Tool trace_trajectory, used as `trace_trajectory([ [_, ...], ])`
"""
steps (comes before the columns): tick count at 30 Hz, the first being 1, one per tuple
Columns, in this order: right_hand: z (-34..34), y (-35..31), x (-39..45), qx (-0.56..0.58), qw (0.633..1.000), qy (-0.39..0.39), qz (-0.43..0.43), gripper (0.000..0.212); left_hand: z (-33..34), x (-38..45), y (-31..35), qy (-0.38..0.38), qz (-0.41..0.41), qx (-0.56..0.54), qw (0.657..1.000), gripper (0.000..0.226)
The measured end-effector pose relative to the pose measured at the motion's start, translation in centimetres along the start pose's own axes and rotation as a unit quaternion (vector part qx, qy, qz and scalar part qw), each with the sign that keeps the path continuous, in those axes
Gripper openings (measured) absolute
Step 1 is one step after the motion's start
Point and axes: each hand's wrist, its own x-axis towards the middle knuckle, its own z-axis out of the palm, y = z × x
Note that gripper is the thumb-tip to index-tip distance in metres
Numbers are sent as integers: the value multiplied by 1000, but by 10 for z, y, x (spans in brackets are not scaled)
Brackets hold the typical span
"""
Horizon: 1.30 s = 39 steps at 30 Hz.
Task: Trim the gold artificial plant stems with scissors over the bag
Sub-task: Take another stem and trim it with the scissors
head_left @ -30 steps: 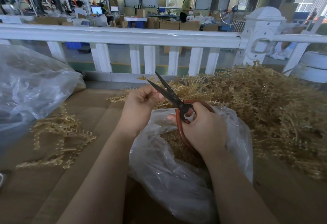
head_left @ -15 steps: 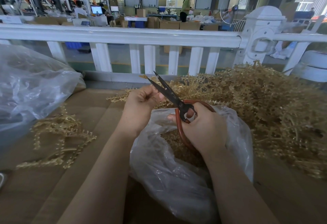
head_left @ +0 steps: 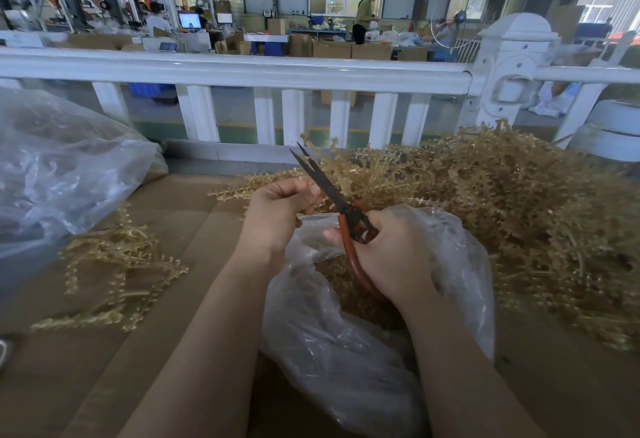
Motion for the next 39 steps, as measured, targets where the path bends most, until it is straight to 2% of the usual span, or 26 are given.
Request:
trace_trajectory([
  [3,-2,1,1,5,1000,-14,8,50,2,0,2,25,-37,-12,999,14],
  [7,-3,-1,1,5,999,-36,8,46,3,0,4,34,-85,-71,993,23],
  [16,-3,-2,0,-42,998,-40,-11,37,-2,2,5,104,-122,-145,976,21],
  [20,-2,0,2,-1,999,-22,46,42,-4,1,4,41,-127,-120,984,13],
  [26,-3,-1,7,175,978,28,113,32,8,-3,1,-33,-111,-33,993,4],
  [32,-8,-6,5,239,965,6,104,12,13,-5,-2,-91,-64,30,993,14],
  [35,-9,-7,5,235,967,9,99,9,12,-6,0,-92,-54,4,994,3],
  [39,-9,-8,4,232,968,14,97,8,10,-2,-1,-55,-57,-51,996,5],
])
